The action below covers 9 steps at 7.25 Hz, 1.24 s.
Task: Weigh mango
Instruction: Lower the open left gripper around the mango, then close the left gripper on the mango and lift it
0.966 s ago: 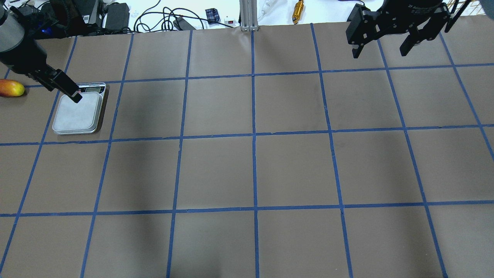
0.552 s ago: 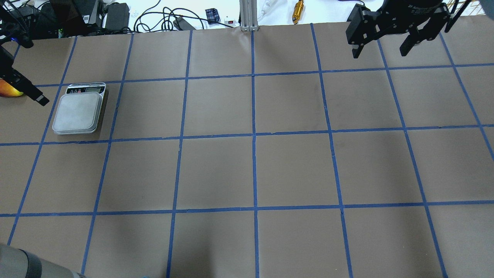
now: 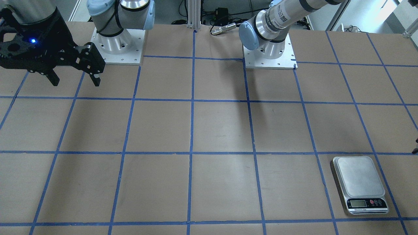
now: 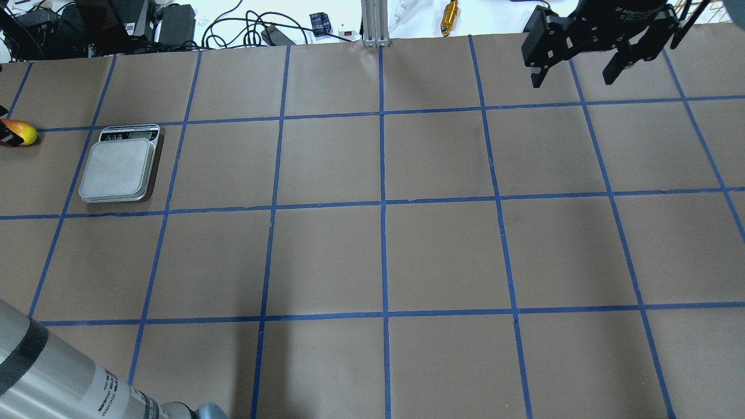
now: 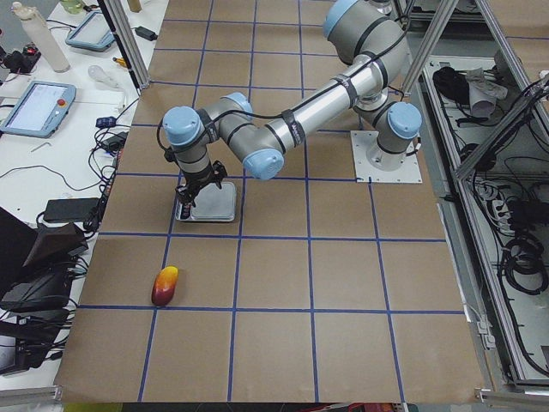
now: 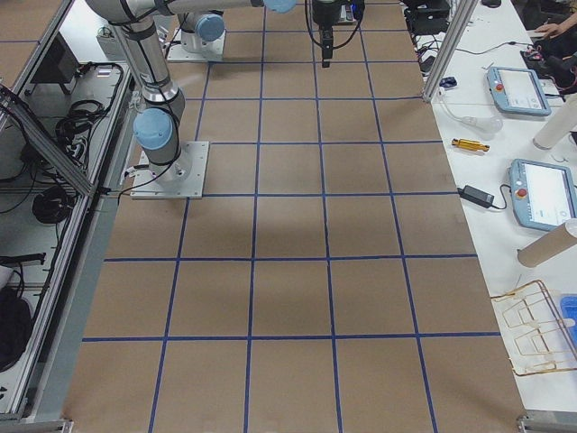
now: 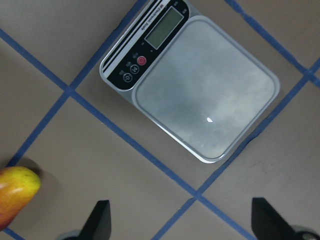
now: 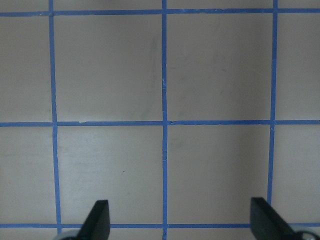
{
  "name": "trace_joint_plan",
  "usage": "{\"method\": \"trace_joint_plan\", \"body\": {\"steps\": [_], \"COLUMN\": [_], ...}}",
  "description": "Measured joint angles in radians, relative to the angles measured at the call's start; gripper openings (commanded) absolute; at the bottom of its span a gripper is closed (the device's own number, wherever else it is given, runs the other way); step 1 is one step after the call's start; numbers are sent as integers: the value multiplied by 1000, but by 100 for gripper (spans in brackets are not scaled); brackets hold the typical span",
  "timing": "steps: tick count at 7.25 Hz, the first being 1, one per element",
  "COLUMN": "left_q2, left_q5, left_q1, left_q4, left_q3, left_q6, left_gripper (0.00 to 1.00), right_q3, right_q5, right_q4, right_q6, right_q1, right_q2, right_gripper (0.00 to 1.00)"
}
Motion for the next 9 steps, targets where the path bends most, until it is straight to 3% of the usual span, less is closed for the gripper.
{"method": "trace_joint_plan", "body": {"steps": [4,9], "left_q2": [-238,-425], "left_q5": [-52,-96], "left_q1": [69,106], "left_q4": [17,38], "left_q3": [287,504], "left_q6": [247,615], "left_gripper": [100,100], "right_q3": [0,0], "right_q5": [0,0], "right_q4": [0,0], "right_q6": [0,0], "right_q1": [0,0], "right_q2": [-1,0], "right_gripper": [100,100]}}
